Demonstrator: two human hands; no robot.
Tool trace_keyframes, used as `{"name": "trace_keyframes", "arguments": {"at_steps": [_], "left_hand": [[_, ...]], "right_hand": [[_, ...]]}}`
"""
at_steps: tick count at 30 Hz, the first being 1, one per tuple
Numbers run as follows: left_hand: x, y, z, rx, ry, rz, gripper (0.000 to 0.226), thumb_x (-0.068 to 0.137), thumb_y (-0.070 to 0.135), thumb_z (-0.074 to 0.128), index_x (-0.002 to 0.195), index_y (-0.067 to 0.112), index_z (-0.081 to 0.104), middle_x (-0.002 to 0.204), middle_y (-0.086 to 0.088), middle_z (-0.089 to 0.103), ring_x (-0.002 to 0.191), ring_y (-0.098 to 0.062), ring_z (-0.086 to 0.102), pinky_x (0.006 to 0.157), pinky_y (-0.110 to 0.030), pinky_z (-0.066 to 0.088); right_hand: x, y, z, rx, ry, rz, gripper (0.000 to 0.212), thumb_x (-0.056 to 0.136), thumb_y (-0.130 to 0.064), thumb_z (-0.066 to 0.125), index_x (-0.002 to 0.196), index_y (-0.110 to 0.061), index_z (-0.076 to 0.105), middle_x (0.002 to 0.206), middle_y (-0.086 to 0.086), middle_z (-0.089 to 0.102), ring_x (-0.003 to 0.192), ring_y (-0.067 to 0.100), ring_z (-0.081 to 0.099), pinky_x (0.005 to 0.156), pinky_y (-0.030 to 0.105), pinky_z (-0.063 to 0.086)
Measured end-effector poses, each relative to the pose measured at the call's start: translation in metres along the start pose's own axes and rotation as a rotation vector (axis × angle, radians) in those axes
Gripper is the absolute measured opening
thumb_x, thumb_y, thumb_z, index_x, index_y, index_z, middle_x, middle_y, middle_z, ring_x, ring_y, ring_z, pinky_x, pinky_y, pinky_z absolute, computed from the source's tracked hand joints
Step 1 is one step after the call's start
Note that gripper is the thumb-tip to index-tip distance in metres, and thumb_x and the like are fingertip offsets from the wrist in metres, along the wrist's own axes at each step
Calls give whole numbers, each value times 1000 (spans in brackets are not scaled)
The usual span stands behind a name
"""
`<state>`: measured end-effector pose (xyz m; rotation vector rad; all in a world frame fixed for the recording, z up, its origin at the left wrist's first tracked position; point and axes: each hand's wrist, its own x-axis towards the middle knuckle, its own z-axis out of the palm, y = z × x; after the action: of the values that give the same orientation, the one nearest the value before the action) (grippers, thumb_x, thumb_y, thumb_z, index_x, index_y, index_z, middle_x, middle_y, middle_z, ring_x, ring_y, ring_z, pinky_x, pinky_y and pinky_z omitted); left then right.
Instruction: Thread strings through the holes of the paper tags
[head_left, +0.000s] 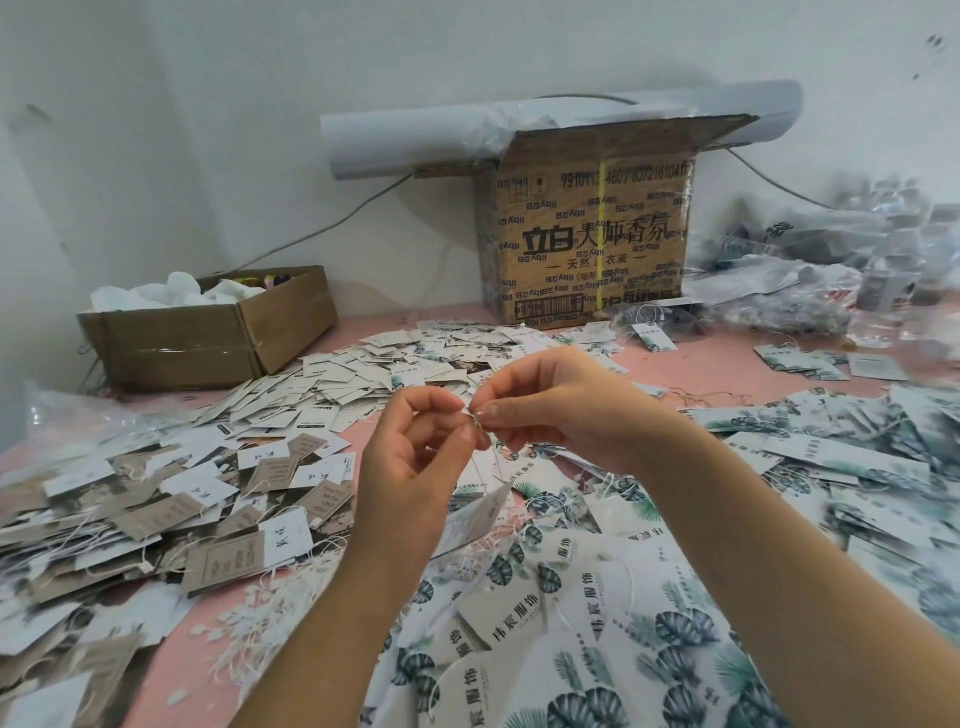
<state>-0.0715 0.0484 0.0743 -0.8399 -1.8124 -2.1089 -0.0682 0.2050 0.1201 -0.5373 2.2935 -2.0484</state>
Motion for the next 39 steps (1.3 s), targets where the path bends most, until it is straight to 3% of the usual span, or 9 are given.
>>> {"name": "trace_keyframes", "arguments": {"at_steps": [10, 16, 25, 28, 33, 39], "left_hand": [[-2, -1, 0, -1, 16, 31, 32, 85, -2, 59, 84, 30, 57, 69, 7, 64, 69, -5, 60, 65, -14, 51], [-3, -5, -1, 18, -10, 36, 44, 86, -3, 58, 78, 40, 57, 70, 4, 63, 71, -6, 62, 68, -16, 51], [-3, -7, -3, 15, 5, 26, 35, 85, -2, 60, 83, 32, 54, 70, 5, 63, 70, -7, 61, 67, -16, 51], [-3, -6, -2, -24, 7, 23, 21, 78, 13, 64, 91, 23, 49, 67, 5, 64, 66, -6, 61, 64, -15, 51], [0, -4, -3, -18, 37, 11, 36, 65, 33, 68, 93, 22, 50, 62, 6, 65, 62, -4, 62, 61, -14, 50], [2, -14, -7, 158, -4, -68, 41, 57, 73, 62, 84, 41, 57, 73, 14, 65, 66, -2, 58, 57, -13, 47]], "right_hand": [[2, 3, 5, 25, 19, 24, 14, 80, 6, 61, 71, -5, 65, 59, 3, 62, 50, 10, 55, 51, 17, 47], [3, 5, 8, -38, 19, 27, 20, 82, 9, 59, 70, -5, 63, 57, 2, 61, 50, 8, 54, 52, 17, 46], [3, 5, 10, -92, 27, -17, 19, 82, 9, 60, 71, -5, 63, 58, 2, 60, 50, 7, 53, 53, 18, 46], [2, 3, 8, -32, -25, -31, 18, 83, 8, 58, 72, -6, 63, 57, 0, 61, 51, 8, 54, 53, 17, 46], [0, 0, 8, 30, -94, -16, 17, 84, 5, 55, 75, -7, 63, 59, -2, 62, 55, 8, 56, 56, 17, 49], [-1, -3, 8, 25, -116, 11, 20, 91, 3, 47, 75, -7, 54, 64, 4, 55, 56, 10, 53, 56, 17, 47]]}}
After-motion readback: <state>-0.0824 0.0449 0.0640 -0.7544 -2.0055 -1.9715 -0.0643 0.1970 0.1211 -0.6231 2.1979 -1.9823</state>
